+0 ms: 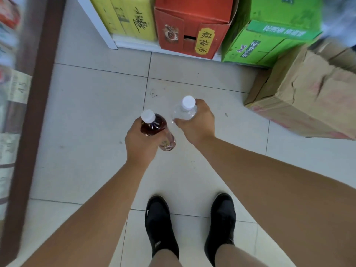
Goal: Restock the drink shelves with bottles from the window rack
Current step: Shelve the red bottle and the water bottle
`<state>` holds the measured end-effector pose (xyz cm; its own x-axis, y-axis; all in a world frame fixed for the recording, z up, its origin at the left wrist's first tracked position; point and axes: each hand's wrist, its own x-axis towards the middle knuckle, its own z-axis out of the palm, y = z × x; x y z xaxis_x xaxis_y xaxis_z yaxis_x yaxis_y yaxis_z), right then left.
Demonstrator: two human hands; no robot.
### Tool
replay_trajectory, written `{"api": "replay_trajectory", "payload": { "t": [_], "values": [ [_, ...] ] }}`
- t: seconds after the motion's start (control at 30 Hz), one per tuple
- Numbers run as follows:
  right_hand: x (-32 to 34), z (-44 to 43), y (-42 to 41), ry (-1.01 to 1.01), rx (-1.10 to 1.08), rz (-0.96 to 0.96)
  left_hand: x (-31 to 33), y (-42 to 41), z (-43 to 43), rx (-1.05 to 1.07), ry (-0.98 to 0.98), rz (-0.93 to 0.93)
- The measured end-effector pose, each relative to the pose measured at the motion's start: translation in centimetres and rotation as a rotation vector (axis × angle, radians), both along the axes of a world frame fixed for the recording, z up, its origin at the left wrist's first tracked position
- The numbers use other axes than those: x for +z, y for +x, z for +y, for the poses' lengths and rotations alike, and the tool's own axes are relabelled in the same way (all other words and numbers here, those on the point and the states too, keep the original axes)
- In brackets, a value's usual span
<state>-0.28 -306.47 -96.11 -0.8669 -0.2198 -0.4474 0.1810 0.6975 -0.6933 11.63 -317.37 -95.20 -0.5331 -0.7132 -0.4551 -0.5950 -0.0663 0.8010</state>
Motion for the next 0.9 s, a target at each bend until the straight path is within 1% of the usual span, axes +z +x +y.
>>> {"api": "replay_trajectory", "payload": {
  "t": [0.07,0.13,0.23,0.3,0.47,0.53,0.6,0.7,0.77,0.83,0.9],
  "values": [
    [4.8,-0.3,0.4,-0.068,0.04,0.011,4.2,0.6,-0.9,0.014,0.014,0.045],
    [11.0,-0.8,0.3,-0.167,0.034,0.011,9.7,1.0,-2.3,0.009,0.042,0.097],
    [21.7,-2.2,-0.5,-0.367,-0.031,-0.039,20.0,1.9,-5.0,0.027,0.055,0.161],
    [29.5,-3.4,-1.5,-0.477,-0.012,-0.057,28.1,2.1,-6.6,0.07,0.037,0.231],
    [51.1,-7.7,-2.1,-0.724,0.231,-0.071,49.5,3.1,-8.8,0.247,0.057,0.487],
    [60.2,-9.6,-1.1,-0.811,0.337,-0.067,58.2,3.7,-8.9,0.291,0.03,0.572],
    [68.8,-10.9,0.3,-0.881,0.457,-0.061,66.6,4.8,-8.5,0.3,-0.025,0.611],
    [80.9,-12.0,3.3,-0.975,0.658,-0.063,78.1,8.2,-7.9,0.343,-0.175,0.621],
    [87.4,-12.3,5.8,-1.052,0.803,-0.095,84.5,10.9,-7.6,0.421,-0.253,0.692],
    [91.9,-12.9,8.2,-1.102,0.931,-0.095,89.8,13.6,-7.4,0.496,-0.299,0.764],
    [95.6,-14.5,10.5,-1.127,0.994,-0.09,94.8,16.3,-7.6,0.539,-0.315,0.865]
  ]
}}
